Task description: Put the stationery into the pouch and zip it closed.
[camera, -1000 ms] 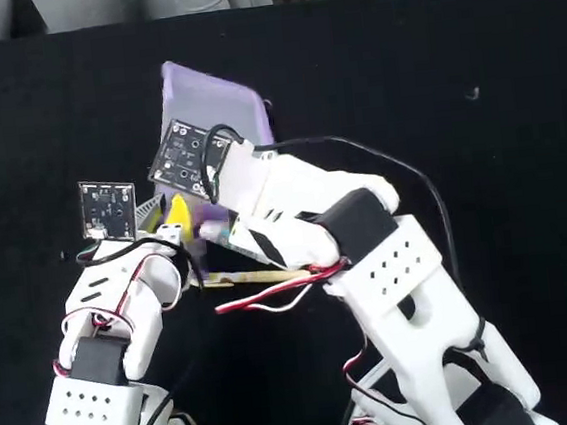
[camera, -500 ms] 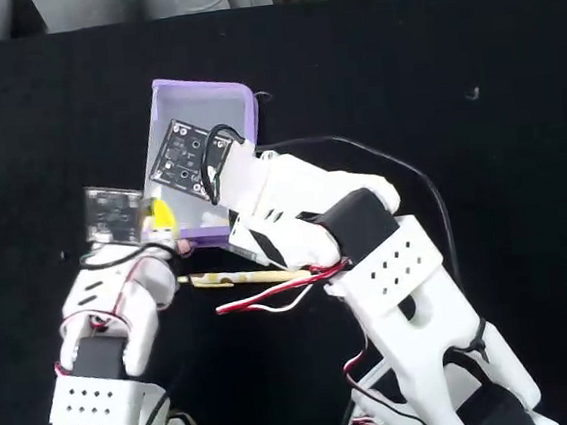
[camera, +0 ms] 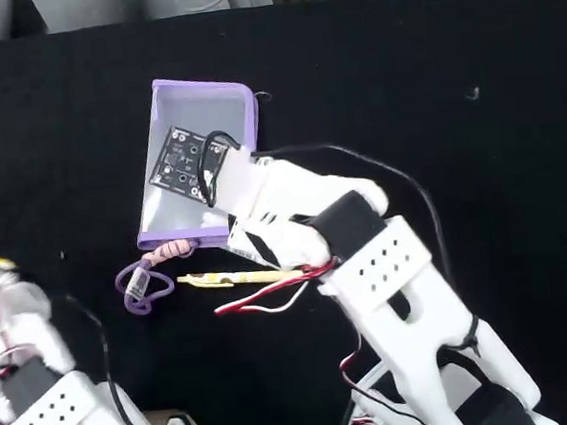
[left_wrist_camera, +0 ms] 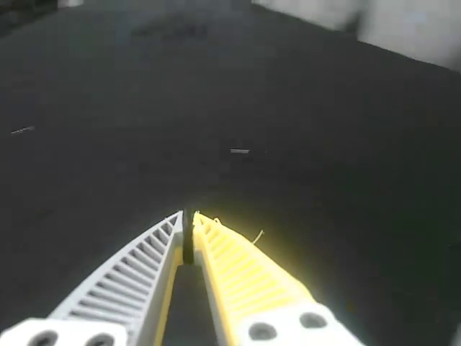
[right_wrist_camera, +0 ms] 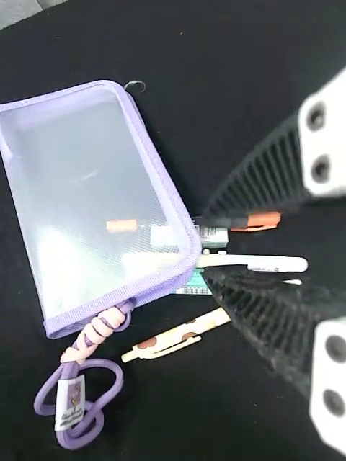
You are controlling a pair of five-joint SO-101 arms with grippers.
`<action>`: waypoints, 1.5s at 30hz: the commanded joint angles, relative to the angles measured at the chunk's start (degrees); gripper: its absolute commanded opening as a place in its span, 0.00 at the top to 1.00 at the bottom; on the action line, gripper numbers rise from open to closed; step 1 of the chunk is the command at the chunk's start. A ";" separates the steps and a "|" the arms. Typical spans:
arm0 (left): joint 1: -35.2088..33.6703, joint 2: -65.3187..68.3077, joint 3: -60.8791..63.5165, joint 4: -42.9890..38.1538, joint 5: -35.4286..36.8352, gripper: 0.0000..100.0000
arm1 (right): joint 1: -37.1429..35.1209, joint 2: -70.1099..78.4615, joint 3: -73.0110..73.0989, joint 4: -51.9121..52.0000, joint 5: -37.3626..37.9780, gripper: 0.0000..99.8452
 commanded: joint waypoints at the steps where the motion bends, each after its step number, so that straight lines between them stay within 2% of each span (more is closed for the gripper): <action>1: -8.04 -0.70 2.42 0.00 -0.35 0.97 | 0.44 -2.07 2.42 -5.89 -0.26 0.83; 4: -9.63 -0.70 5.76 0.09 -0.35 0.97 | -0.88 -2.07 4.44 -8.09 0.09 0.84; 11: -10.42 -0.70 10.77 0.35 -0.35 0.97 | -8.79 3.30 6.29 -9.49 0.18 0.84; 15: -10.68 -0.79 12.88 0.26 -0.44 0.97 | -8.97 11.12 6.37 -14.77 0.18 0.84; 19: -14.29 -0.79 13.14 0.26 -0.44 0.97 | -9.23 17.54 6.37 -18.90 3.69 0.84; 24: -17.89 -0.79 14.99 0.35 -0.53 0.97 | -9.93 23.69 6.37 -23.30 4.48 0.84; 31: -17.71 -0.79 16.31 -0.09 -0.53 0.97 | -15.30 28.00 5.93 -25.05 4.66 0.84; 35: -17.71 -0.79 16.66 -0.09 -0.53 0.97 | -15.21 30.11 5.76 -28.40 5.27 0.84; 40: -17.71 -0.79 16.66 -0.09 -0.53 0.97 | -15.38 34.15 5.76 -32.44 10.55 0.84; 45: -17.71 -0.79 16.66 -0.09 -0.53 0.97 | -15.12 36.88 5.76 -35.96 10.90 0.84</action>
